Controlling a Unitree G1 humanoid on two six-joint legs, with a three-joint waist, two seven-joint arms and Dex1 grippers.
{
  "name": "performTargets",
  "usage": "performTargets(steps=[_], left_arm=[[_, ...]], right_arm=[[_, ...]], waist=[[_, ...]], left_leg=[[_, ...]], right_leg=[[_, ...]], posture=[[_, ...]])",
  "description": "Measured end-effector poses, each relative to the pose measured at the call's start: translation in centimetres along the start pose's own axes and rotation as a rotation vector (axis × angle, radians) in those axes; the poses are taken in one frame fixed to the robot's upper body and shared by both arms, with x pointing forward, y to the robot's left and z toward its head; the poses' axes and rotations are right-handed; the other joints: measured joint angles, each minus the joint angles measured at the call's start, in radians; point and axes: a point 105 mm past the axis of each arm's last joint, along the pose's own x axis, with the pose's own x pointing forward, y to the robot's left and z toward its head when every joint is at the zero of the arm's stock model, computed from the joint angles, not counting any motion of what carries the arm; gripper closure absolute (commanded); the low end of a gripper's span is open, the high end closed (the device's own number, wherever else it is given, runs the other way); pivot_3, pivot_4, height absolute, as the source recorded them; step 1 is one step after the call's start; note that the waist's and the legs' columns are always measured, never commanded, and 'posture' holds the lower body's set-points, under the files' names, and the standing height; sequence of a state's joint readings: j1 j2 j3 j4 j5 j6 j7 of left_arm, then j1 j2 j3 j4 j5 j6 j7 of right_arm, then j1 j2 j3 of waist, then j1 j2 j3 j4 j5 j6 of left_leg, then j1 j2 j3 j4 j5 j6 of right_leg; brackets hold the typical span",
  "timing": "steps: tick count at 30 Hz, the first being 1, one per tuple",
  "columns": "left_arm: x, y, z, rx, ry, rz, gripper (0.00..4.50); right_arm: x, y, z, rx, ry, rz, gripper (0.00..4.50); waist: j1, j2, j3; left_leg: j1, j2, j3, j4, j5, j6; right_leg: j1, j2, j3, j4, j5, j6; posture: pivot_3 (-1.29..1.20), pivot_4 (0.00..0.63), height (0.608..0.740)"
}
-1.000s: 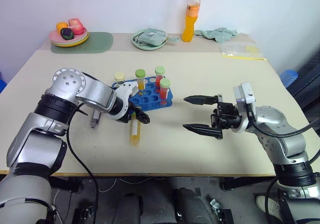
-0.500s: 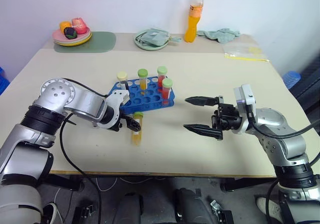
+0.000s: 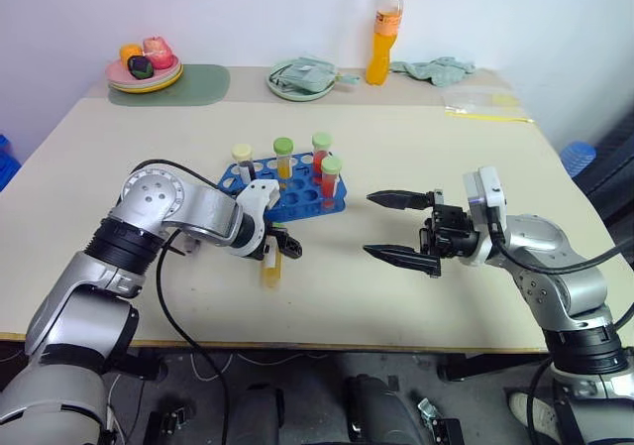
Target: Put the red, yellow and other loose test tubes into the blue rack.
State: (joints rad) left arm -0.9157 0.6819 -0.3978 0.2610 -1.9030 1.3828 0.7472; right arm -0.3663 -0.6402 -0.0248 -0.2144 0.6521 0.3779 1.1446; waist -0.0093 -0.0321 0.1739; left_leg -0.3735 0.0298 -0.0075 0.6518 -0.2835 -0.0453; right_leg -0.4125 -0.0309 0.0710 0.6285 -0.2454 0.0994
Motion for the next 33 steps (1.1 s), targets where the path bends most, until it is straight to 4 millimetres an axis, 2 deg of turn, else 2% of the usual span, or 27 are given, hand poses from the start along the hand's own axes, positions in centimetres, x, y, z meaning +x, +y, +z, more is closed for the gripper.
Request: performTargets(steps=[4, 5, 11, 15, 17, 19, 21, 24, 26, 29, 31, 33], left_arm=[[0.3, 0.1, -0.1, -0.021, -0.001, -0.002, 3.41], [0.4, 0.0, -0.1, -0.021, 0.0, -0.009, 3.7], [0.3, 0.2, -0.2, -0.039, -0.012, -0.017, 3.74], [-1.0, 0.5, -0.7, 0.024, -0.031, -0.018, 3.74], [-2.4, 0.2, -1.0, 0.113, -0.044, -0.045, 3.74], [-4.0, -0.7, -1.1, 0.276, -0.093, -0.057, 3.74], [-5.2, -0.7, -0.2, 0.376, -0.221, -0.035, 3.74], [-6.2, 1.0, 2.0, 0.58, -0.502, 0.015, 3.74], [-6.0, 0.4, 2.4, 0.706, -0.593, -0.027, 3.74], [-6.0, -1.3, 3.7, 0.935, -0.83, -0.104, 3.74], [-6.0, -2.2, 4.6, 0.992, -0.974, -0.129, 3.74], [-5.8, -2.7, 5.9, 0.953, -1.119, -0.128, 3.74]], right_arm=[[-0.4, -0.3, 0.3, -0.009, -0.006, -0.028, 0.0], [-0.4, -0.4, 0.3, -0.01, -0.006, -0.031, 0.0], [-0.5, -0.5, 0.3, -0.009, -0.005, -0.038, 0.0], [-0.4, -0.5, 0.3, -0.005, -0.003, -0.038, 0.0], [-0.4, -0.5, 0.3, -0.005, -0.003, -0.036, 0.0], [-0.4, -0.5, 0.3, -0.006, -0.003, -0.033, 0.0], [-0.3, -0.5, 0.4, -0.009, -0.005, -0.029, 0.0], [-0.5, -0.6, 0.4, -0.013, -0.008, -0.035, 0.0], [-0.5, -0.7, 0.4, -0.011, -0.01, -0.038, 0.0], [-0.1, -0.8, 0.7, -0.023, -0.034, -0.039, 0.0], [0.1, -0.9, 0.8, -0.03, -0.047, -0.049, 0.0], [0.3, -1.0, 0.7, -0.029, -0.058, -0.066, 0.0]], waist=[[-0.001, 0.0, 0.0], [-0.002, 0.0, 0.0], [-0.004, 0.0, 0.0], [-0.007, 0.0, 0.0], [-0.007, 0.0, 0.0], [-0.007, 0.0, 0.0], [-0.006, 0.0, 0.0], [-0.009, 0.003, 0.0], [-0.001, 0.002, 0.0], [0.003, 0.002, 0.001], [0.004, 0.003, 0.0], [0.005, 0.002, 0.001]], left_leg=[[0.0, 0.0, 0.0, 0.0, 0.0, 0.0], [0.0, 0.0, 0.0, 0.0, 0.0, 0.0], [0.0, 0.0, 0.0, 0.0, 0.0, 0.0], [0.0, 0.0, 0.0, -0.001, 0.0, 0.0], [-0.001, 0.0, 0.0, -0.001, 0.0, 0.0], [-0.001, 0.0, 0.001, -0.001, 0.0, 0.0], [0.0, 0.0, 0.001, -0.002, 0.001, -0.001], [0.001, 0.001, 0.002, -0.005, 0.003, -0.005], [-0.001, 0.001, 0.002, -0.004, 0.003, -0.005], [-0.003, 0.001, 0.001, -0.003, 0.002, -0.003], [-0.003, 0.001, 0.001, -0.003, 0.0, 0.0], [-0.004, 0.001, 0.001, -0.001, -0.002, 0.003]], right_leg=[[0.0, 0.0, 0.0, 0.0, 0.0, 0.0], [0.0, 0.0, 0.0, 0.0, 0.0, 0.0], [0.0, 0.0, 0.0, 0.0, 0.0, 0.0], [-0.001, 0.0, 0.0, 0.001, 0.0, 0.0], [-0.002, 0.001, 0.0, 0.0, 0.0, 0.0], [-0.002, 0.001, 0.0, 0.0, -0.001, -0.002], [-0.002, 0.001, 0.0, -0.001, -0.002, -0.003], [-0.002, 0.001, 0.0, -0.002, -0.004, -0.007], [-0.002, 0.001, 0.0, -0.003, -0.004, -0.007], [0.001, 0.001, 0.001, -0.011, -0.003, -0.007], [0.003, 0.001, 0.001, -0.013, -0.003, -0.006], [0.003, 0.001, 0.001, -0.013, -0.002, -0.006]], posture=[[0.0, 0.15, 0.74], [0.0, 0.15, 0.74], [0.0, 0.15, 0.74], [0.0, 0.15, 0.74], [0.0, 0.15, 0.74], [0.0, 0.15, 0.74], [0.0, 0.15, 0.74], [0.0, 0.15, 0.74], [0.0, 0.15, 0.74], [0.0, 0.15, 0.74], [0.0, 0.15, 0.74], [0.0, 0.15, 0.74]])
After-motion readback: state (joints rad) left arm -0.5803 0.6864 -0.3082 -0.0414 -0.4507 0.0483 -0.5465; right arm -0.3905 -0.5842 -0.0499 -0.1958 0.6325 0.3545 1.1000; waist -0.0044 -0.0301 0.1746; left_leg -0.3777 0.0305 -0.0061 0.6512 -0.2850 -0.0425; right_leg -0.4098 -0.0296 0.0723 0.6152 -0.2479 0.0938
